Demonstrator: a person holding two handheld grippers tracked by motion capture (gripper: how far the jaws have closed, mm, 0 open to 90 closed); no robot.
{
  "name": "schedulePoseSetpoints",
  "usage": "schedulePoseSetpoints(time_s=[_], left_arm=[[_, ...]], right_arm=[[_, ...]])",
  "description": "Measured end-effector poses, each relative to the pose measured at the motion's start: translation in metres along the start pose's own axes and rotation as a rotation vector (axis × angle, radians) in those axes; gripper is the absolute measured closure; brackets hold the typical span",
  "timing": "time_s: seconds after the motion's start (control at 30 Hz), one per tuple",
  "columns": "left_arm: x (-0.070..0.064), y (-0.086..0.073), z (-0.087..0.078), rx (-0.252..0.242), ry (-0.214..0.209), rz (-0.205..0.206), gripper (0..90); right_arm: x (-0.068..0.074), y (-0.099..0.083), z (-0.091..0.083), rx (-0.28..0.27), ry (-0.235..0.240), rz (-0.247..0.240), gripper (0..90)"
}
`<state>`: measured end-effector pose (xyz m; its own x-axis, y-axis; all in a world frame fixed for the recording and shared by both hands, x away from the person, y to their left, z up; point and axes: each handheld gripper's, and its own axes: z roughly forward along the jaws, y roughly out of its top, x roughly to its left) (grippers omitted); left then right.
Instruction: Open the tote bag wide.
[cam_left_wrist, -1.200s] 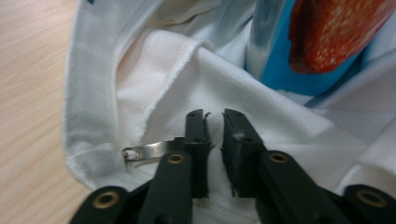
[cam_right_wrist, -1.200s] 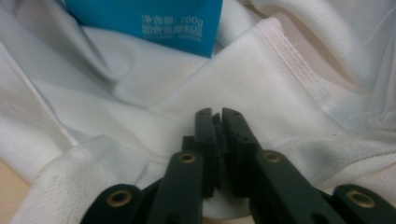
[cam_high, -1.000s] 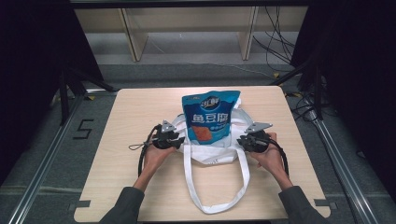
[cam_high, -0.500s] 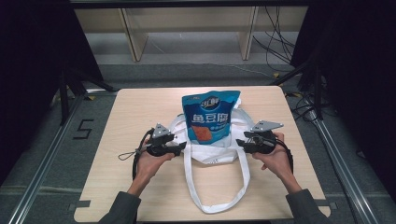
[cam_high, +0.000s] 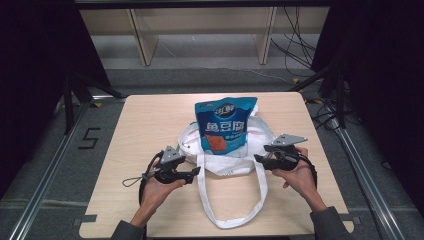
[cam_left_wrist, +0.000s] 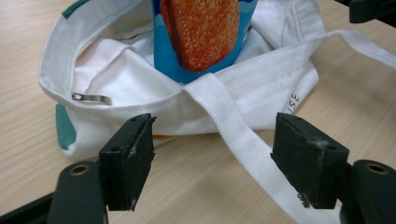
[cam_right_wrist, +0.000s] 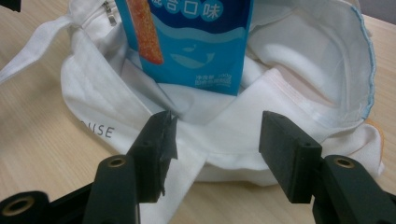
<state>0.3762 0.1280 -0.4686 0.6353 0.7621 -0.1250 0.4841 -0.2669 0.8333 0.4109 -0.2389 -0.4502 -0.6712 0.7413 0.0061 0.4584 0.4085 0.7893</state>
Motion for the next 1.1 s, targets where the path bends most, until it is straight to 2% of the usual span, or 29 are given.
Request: schedulePoseSetpoints(time_s=[0.07, 0.1, 0.13, 0.17, 0.3, 0.33, 0.37, 0.4, 0.43, 0.47, 0.53, 0.6, 0.67, 0.7, 0.73, 0.77, 0.8, 0.83, 0.9, 0.93, 0.97, 1.0, 1.03, 1.07, 1.1], left_arm=[[0.0, -0.003, -0.001, -0.003, -0.005, -0.006, 27.6], [-0.001, -0.004, -0.003, 0.0, -0.015, -0.024, 27.2], [-0.001, -0.005, -0.003, -0.001, -0.021, -0.026, 26.4], [0.0, -0.006, -0.005, 0.013, -0.022, -0.011, 25.9], [-0.002, -0.009, -0.007, 0.006, -0.023, -0.024, 23.1], [-0.001, -0.012, -0.009, 0.014, -0.025, -0.001, 24.2], [-0.001, -0.013, -0.01, 0.017, -0.027, 0.008, 24.7], [-0.003, -0.015, -0.01, -0.001, -0.018, -0.01, 24.5], [-0.003, -0.015, -0.01, -0.001, -0.018, -0.01, 24.5], [-0.002, -0.016, -0.011, 0.005, -0.018, -0.01, 24.5], [0.0, -0.021, -0.014, 0.007, -0.01, -0.017, 23.1], [0.001, -0.024, -0.014, 0.012, -0.012, -0.015, 22.1], [0.001, -0.027, -0.013, 0.021, -0.01, -0.017, 20.2], [0.003, -0.028, -0.015, 0.04, -0.007, 0.005, 20.1], [0.003, -0.028, -0.015, 0.04, -0.007, 0.005, 20.1], [0.002, -0.029, -0.014, 0.026, -0.008, -0.013, 20.1], [0.003, -0.029, -0.015, 0.029, -0.006, -0.015, 19.8], [0.002, -0.029, -0.016, 0.026, -0.002, -0.02, 19.5], [0.002, -0.03, -0.017, 0.021, -0.001, -0.011, 18.9], [0.002, -0.03, -0.019, 0.038, -0.001, 0.0, 18.7], [0.001, -0.031, -0.018, 0.023, -0.006, -0.006, 18.5], [0.001, -0.032, -0.018, 0.025, 0.0, -0.005, 18.3], [0.0, -0.033, -0.018, 0.019, -0.005, -0.006, 18.3], [-0.001, -0.034, -0.017, 0.011, -0.004, -0.019, 18.4], [-0.001, -0.034, -0.018, 0.019, 0.001, -0.008, 18.3]], right_arm=[[0.0, -0.001, -0.002, 0.011, 0.013, -0.008, 44.4], [0.001, -0.002, -0.004, 0.008, 0.004, 0.01, 44.0], [0.0, -0.003, -0.004, -0.009, 0.001, -0.006, 43.6], [0.001, -0.004, -0.006, 0.001, 0.005, -0.002, 43.5], [0.004, -0.006, -0.011, -0.001, 0.005, 0.015, 42.4], [0.004, -0.007, -0.014, -0.026, 0.002, -0.001, 41.9], [0.006, -0.007, -0.017, -0.016, 0.012, 0.026, 41.5], [0.007, -0.008, -0.018, -0.027, 0.015, 0.026, 41.0], [0.008, -0.009, -0.02, -0.02, 0.021, 0.034, 40.5], [0.008, -0.009, -0.02, -0.02, 0.021, 0.034, 40.5], [0.009, -0.012, -0.024, -0.031, 0.021, -0.004, 38.8], [0.011, -0.014, -0.026, -0.026, 0.021, -0.014, 38.0], [0.014, -0.016, -0.029, -0.006, 0.028, 0.009, 37.6], [0.013, -0.017, -0.029, -0.02, 0.023, -0.015, 37.4], [0.013, -0.017, -0.029, -0.02, 0.023, -0.015, 37.4], [0.016, -0.019, -0.029, -0.01, 0.02, 0.024, 37.2], [0.013, -0.02, -0.029, -0.017, 0.016, -0.006, 37.1], [0.015, -0.022, -0.03, -0.005, 0.019, 0.022, 37.0], [0.012, -0.024, -0.03, -0.008, 0.016, -0.002, 36.7], [0.013, -0.025, -0.03, -0.006, 0.017, 0.006, 36.5], [0.016, -0.026, -0.032, 0.006, 0.02, 0.031, 36.0], [0.014, -0.027, -0.031, -0.001, 0.021, -0.001, 35.9], [0.017, -0.028, -0.033, 0.019, 0.021, 0.031, 35.8], [0.015, -0.029, -0.033, 0.013, 0.017, 0.003, 35.5], [0.016, -0.03, -0.034, 0.007, 0.009, 0.003, 35.3]])
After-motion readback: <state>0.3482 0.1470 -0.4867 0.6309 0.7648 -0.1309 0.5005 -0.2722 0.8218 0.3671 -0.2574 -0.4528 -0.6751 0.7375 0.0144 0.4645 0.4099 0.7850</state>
